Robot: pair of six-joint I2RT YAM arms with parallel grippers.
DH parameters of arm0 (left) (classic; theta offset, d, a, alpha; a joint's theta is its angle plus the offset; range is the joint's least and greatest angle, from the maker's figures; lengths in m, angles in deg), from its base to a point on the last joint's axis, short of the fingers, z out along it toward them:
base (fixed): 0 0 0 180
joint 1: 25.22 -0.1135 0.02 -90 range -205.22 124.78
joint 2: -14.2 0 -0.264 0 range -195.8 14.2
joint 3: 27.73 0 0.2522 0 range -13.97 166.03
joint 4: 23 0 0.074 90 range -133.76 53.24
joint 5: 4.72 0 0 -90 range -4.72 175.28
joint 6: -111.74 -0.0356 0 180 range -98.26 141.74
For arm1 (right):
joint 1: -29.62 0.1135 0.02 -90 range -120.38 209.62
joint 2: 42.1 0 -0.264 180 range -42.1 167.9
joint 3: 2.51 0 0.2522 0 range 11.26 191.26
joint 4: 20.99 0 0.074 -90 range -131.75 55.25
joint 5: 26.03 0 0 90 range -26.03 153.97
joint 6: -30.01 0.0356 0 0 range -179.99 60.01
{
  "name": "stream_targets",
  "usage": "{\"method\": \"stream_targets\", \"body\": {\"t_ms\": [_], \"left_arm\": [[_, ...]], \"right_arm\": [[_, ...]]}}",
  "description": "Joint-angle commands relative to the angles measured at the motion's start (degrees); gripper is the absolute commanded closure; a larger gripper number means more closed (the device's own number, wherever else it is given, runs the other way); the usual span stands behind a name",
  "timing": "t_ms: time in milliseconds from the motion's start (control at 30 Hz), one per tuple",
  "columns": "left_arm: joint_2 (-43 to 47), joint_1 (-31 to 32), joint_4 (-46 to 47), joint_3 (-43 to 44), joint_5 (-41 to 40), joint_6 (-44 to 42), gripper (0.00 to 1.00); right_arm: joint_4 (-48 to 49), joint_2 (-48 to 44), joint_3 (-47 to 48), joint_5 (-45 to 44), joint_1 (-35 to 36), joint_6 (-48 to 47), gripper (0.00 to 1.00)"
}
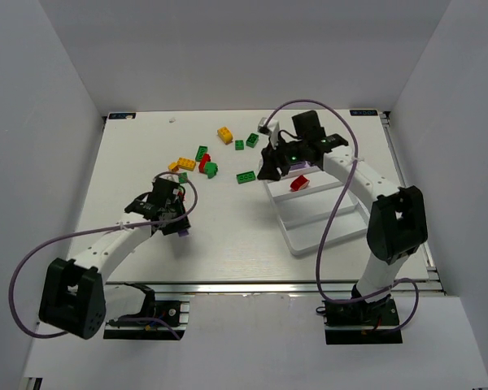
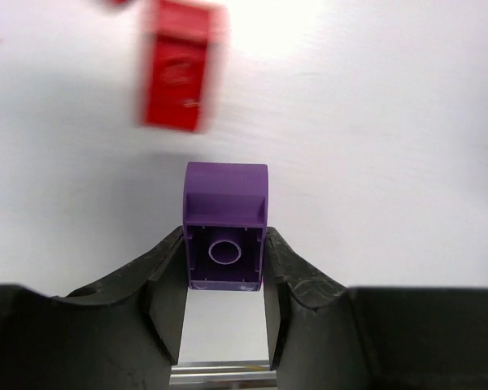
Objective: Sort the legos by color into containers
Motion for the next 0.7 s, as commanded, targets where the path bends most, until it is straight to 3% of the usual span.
{"method": "stream_targets", "body": {"t_ms": [0, 67, 100, 233, 433, 667], "left_arm": [[4.55, 6.21, 5.31, 5.01, 5.34, 0.76, 0.99], [4.30, 9.30, 8.75, 7.47, 7.18, 0.59, 1.00], [2.73, 11.75, 11.73, 8.52, 7.62, 0.06, 1.00], [-5.33, 14.94, 18.07, 14.85, 10.26, -7.82, 1.00], [-20.99, 16.00, 22.13, 30.13, 17.29, -19.52, 1.00], [-41.54, 16.44, 22.83, 49.38, 22.22, -25.08, 1.00]], "right_arm": [[5.85, -6.52, -1.31, 4.16, -3.79, 3.09, 0.64], [8.14, -8.36, -2.45, 4.61, -6.16, 5.38, 0.83], [9.46, -8.89, -3.85, 4.78, -6.96, 6.17, 0.99], [15.17, -11.53, -7.28, 5.05, -10.48, 8.90, 1.00], [15.71, -13.73, -9.75, 6.46, -14.52, 10.48, 1.00], [16.07, -17.07, -13.79, 6.46, -17.68, 9.34, 1.00]]}}
